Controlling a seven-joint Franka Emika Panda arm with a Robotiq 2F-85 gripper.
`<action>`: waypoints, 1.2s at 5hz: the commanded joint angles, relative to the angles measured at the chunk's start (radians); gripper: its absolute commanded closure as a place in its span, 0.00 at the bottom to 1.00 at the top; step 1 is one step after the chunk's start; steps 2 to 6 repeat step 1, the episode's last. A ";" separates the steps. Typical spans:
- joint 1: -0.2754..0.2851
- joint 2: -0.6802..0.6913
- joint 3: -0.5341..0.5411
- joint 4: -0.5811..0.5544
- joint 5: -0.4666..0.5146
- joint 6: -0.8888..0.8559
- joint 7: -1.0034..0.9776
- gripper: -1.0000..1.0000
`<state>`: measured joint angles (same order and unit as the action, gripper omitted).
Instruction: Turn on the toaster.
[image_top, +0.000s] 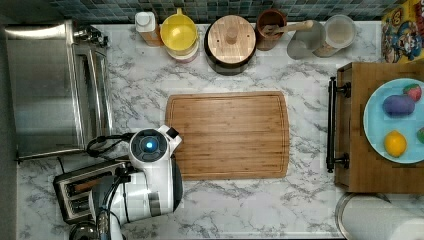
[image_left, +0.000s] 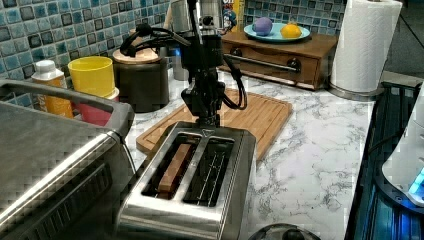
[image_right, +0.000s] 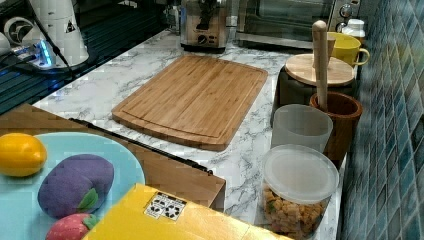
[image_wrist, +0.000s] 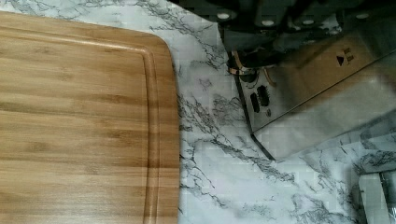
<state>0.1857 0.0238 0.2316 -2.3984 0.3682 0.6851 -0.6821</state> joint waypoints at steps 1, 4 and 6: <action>0.010 0.092 0.005 -0.140 -0.021 0.047 0.063 1.00; 0.010 0.092 0.005 -0.140 -0.021 0.047 0.063 1.00; 0.010 0.092 0.005 -0.140 -0.021 0.047 0.063 1.00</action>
